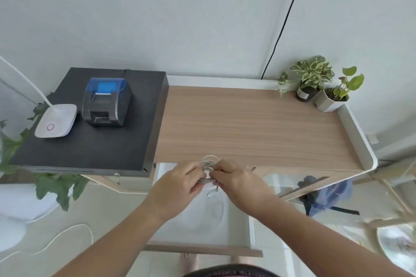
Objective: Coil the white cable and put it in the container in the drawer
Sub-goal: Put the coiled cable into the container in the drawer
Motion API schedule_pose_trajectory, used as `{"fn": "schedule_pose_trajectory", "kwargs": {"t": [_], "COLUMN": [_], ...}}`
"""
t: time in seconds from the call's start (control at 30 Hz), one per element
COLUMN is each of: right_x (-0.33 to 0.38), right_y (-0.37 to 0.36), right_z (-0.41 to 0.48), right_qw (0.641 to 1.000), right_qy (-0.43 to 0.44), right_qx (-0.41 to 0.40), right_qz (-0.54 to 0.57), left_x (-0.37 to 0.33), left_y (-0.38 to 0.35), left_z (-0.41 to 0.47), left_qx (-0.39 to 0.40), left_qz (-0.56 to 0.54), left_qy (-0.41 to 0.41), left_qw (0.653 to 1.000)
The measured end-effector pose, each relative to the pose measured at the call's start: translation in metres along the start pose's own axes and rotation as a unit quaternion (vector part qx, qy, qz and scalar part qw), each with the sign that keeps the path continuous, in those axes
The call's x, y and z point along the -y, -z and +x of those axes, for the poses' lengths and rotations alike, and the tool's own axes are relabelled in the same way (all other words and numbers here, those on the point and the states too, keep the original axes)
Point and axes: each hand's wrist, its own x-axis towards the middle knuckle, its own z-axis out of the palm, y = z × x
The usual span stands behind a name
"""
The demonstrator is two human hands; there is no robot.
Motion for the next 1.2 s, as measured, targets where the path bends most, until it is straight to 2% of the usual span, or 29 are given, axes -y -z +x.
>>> {"fn": "schedule_pose_trajectory", "kwargs": {"t": [0.1, 0.23, 0.43, 0.63, 0.8, 1.0, 1.1, 1.2], "right_x": [-0.015, -0.033, -0.048, -0.068, -0.069, -0.069, -0.067, -0.064], "right_y": [-0.058, -0.130, -0.197, -0.230, -0.251, -0.259, -0.259, -0.259], "right_z": [-0.008, -0.016, -0.018, -0.007, 0.004, 0.005, 0.010, 0.015], "right_qw": [0.998, 0.979, 0.949, 0.940, 0.929, 0.941, 0.934, 0.926], "right_qy": [-0.010, -0.013, -0.033, -0.043, -0.089, -0.134, -0.184, -0.246], "right_qx": [0.067, 0.201, 0.314, 0.335, 0.350, 0.307, 0.306, 0.283], "right_qz": [-0.021, -0.032, -0.021, -0.050, -0.081, -0.044, -0.010, 0.034], "left_x": [0.019, 0.041, 0.065, 0.083, 0.098, 0.102, 0.103, 0.099], "left_y": [-0.045, -0.094, -0.149, -0.181, -0.210, -0.210, -0.214, -0.220], "left_z": [-0.017, -0.040, -0.056, -0.056, -0.066, -0.060, -0.057, -0.052], "left_qx": [0.056, 0.142, 0.228, 0.267, 0.336, 0.348, 0.319, 0.292], "left_qz": [-0.011, 0.001, 0.029, 0.060, 0.054, 0.023, -0.022, -0.012], "left_qy": [0.036, 0.047, 0.047, 0.052, 0.087, 0.091, 0.163, 0.234], "left_qw": [0.998, 0.989, 0.972, 0.960, 0.936, 0.933, 0.933, 0.927]}}
